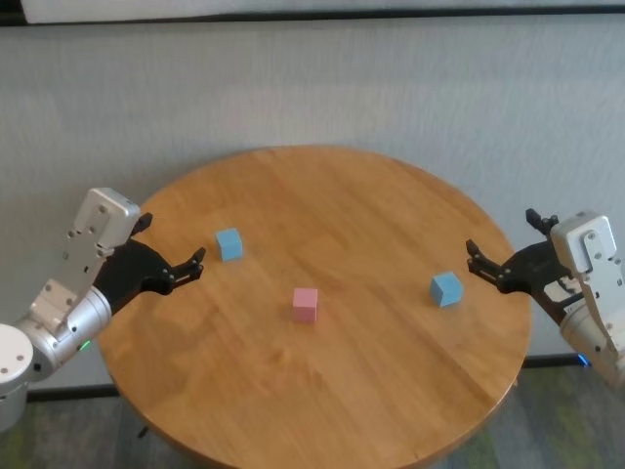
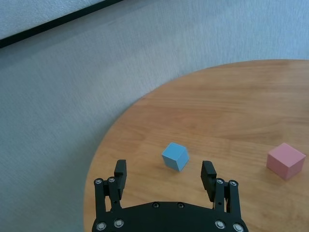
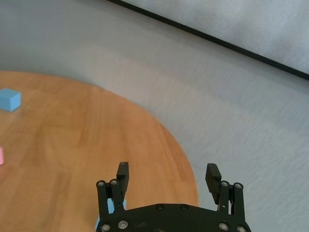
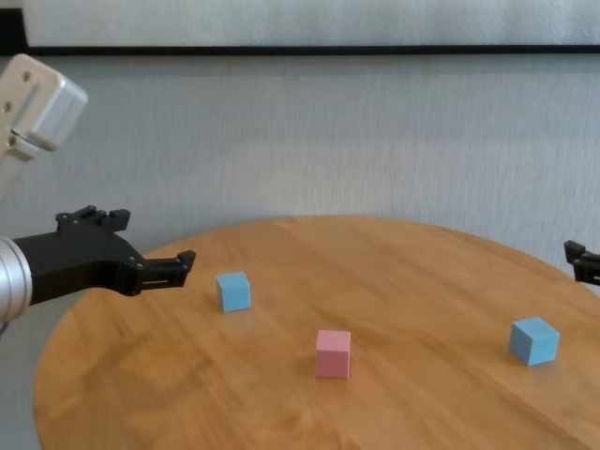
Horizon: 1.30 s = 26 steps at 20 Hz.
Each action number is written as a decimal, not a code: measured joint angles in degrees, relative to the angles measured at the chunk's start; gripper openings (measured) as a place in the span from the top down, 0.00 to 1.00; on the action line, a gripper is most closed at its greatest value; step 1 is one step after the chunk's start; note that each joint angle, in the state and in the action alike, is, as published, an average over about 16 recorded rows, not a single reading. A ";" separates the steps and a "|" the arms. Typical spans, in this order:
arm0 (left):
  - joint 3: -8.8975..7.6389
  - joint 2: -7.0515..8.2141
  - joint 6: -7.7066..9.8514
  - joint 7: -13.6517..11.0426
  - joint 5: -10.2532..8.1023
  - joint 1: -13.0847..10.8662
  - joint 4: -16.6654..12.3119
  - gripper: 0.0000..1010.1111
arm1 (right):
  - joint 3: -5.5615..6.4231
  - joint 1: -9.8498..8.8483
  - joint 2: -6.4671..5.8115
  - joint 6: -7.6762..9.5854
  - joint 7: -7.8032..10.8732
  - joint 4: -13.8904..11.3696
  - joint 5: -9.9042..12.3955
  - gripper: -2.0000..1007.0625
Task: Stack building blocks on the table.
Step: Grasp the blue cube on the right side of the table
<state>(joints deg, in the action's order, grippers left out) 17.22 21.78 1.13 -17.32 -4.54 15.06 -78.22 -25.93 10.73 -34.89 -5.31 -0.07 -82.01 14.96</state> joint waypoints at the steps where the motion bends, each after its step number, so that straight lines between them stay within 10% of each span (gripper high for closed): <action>1: -0.03 0.05 0.04 0.01 0.05 -0.05 -0.01 0.01 | -0.01 -0.16 -0.04 0.56 0.43 -0.25 0.25 0.00; 12: 0.53 -0.47 -0.26 -0.16 0.07 0.52 0.59 0.01 | 0.80 -2.28 0.95 8.04 4.69 -2.80 4.19 0.00; 26: 0.83 -0.75 -0.45 -0.25 0.02 0.84 0.93 0.01 | 2.88 -0.73 7.52 11.61 3.39 2.27 5.60 0.00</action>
<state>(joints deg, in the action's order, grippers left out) 18.06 21.04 0.68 -17.57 -4.52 15.90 -77.29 -23.05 9.99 -27.38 6.30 3.32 -79.73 20.56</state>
